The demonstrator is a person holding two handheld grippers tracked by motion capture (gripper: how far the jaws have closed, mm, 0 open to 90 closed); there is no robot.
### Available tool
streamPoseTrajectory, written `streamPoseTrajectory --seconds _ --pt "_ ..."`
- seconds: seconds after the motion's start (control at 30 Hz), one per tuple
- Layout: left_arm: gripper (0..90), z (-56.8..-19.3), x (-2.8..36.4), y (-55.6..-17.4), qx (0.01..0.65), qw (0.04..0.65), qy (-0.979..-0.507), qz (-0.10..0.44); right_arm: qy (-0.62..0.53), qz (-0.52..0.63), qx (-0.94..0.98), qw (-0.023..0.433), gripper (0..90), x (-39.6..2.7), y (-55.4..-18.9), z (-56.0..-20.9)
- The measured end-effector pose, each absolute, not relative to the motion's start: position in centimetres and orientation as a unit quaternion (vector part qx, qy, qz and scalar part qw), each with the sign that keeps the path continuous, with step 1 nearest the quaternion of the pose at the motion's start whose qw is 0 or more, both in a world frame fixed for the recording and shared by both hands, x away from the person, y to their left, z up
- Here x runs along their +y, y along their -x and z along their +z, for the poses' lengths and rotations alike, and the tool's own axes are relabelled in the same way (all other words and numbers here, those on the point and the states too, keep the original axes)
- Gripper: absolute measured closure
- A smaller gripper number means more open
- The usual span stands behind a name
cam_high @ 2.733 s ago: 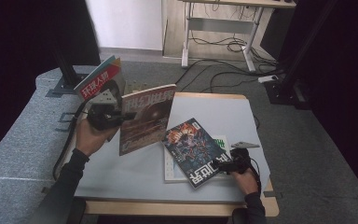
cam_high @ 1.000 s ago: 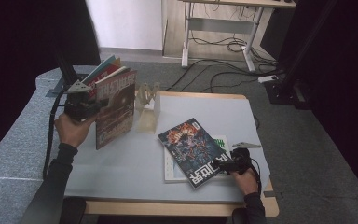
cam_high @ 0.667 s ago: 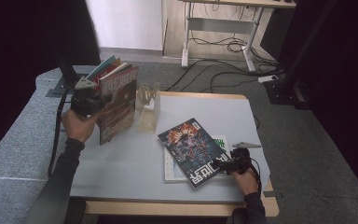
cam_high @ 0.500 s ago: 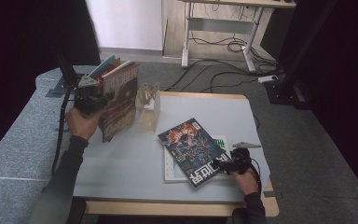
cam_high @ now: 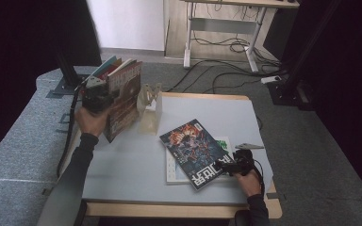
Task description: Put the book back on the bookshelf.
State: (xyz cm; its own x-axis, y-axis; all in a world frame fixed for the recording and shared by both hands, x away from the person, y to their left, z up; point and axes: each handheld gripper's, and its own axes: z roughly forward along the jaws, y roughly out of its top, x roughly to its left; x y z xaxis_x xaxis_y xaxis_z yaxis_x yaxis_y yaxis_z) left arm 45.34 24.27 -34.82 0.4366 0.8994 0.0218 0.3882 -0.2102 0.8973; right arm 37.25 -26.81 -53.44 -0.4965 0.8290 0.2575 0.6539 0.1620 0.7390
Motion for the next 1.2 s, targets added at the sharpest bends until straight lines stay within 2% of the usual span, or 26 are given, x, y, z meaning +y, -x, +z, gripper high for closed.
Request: streamPoseTrajectory --seconds 0.2,0.4,0.77,1.2 --pt "84.0 -36.0 24.1 -45.7 0.439 0.448 -0.719 0.299 -0.49 0.421 0.756 0.103 0.0 -26.8 -37.3 -53.4" --pt "83.7 -36.5 24.5 -45.5 0.439 0.458 -0.722 0.276 -0.491 0.422 0.755 0.103 0.0 -26.8 -37.3 -53.5" --pt "81.7 -35.9 24.3 -44.8 0.431 0.416 -0.757 0.261 -0.491 0.422 0.755 0.103 0.0 -26.8 -37.3 -53.5" --pt "79.5 -34.6 24.2 -44.6 0.442 0.401 -0.761 0.255 -0.491 0.421 0.755 0.102 0.0 -26.8 -37.3 -53.4"
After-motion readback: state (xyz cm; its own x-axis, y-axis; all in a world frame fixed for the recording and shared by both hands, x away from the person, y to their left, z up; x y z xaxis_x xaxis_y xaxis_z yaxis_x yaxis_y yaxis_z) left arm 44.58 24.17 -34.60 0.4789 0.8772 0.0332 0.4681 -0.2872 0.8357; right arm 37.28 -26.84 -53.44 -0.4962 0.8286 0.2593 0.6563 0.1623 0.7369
